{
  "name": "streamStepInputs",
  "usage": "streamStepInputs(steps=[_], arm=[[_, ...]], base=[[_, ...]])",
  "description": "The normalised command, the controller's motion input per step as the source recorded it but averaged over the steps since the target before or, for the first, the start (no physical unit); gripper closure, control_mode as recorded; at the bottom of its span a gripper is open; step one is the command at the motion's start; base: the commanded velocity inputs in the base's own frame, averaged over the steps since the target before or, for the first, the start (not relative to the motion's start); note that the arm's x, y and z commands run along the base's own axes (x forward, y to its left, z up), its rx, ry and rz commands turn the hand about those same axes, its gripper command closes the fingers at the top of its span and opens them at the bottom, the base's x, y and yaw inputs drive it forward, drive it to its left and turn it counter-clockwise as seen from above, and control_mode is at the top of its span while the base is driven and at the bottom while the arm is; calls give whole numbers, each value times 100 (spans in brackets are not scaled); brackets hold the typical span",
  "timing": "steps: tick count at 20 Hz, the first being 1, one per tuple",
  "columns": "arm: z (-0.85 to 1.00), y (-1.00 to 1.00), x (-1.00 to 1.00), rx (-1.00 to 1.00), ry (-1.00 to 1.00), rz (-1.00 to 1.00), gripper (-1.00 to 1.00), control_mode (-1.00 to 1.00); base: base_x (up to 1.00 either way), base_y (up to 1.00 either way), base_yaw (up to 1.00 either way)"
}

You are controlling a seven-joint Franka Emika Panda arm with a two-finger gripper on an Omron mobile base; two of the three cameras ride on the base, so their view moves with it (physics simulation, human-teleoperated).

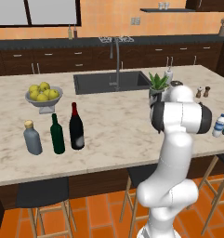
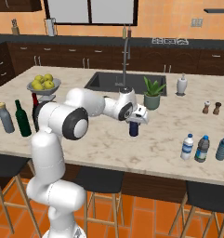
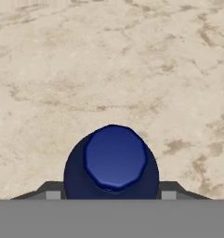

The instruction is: Move the plastic bottles in the middle to the plastics group, and the glass bottles in the middle to the glass group.

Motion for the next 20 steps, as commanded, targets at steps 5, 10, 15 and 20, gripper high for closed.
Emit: streamStepInputs(steps=[5, 10, 15, 20], arm=[[9, -98, -31, 7, 1, -28, 100, -100], [0, -83, -61, 5, -1, -22, 100, -100], [-1, -58, -39, 1, -4, -20, 100, -100], [-11, -6, -2, -3, -8, -21, 100, -100]], base=[[0, 0, 0], [0, 0, 0], [0, 0, 0], [0, 0, 0]])
